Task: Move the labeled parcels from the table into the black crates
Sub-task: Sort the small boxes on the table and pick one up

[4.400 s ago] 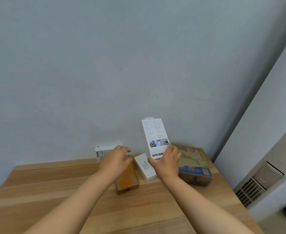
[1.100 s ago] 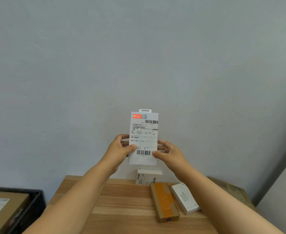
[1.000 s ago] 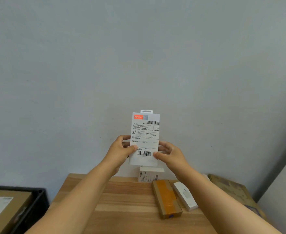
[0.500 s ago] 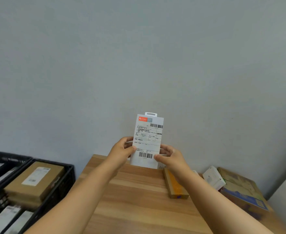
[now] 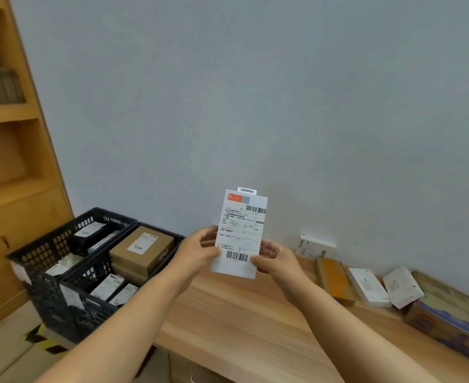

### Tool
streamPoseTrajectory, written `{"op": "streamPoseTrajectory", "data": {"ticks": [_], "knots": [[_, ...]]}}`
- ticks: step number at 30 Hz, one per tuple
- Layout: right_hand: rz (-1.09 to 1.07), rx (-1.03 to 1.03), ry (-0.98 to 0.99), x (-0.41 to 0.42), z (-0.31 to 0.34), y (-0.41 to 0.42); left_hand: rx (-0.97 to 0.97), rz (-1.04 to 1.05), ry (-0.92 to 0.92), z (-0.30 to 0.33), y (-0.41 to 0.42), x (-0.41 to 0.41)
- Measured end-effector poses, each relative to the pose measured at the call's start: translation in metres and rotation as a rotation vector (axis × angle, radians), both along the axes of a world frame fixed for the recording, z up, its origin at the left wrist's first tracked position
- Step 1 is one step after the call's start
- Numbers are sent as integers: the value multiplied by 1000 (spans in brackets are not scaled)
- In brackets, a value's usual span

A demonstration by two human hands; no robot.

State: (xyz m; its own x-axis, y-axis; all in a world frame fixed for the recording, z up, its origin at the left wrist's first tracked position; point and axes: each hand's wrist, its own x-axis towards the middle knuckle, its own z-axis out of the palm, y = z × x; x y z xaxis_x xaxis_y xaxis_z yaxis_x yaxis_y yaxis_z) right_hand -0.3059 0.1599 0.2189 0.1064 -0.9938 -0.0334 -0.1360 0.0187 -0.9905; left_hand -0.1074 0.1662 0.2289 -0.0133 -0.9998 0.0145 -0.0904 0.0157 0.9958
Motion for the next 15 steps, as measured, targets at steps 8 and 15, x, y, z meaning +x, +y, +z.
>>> {"op": "streamPoseTrajectory", "data": {"ticks": [8,15], "knots": [[112,19,32,120,-5,-13,7,104,37,-4,13,117],[197,105,-44,281,-25,-33,47,211,33,-15,7,269]]}}
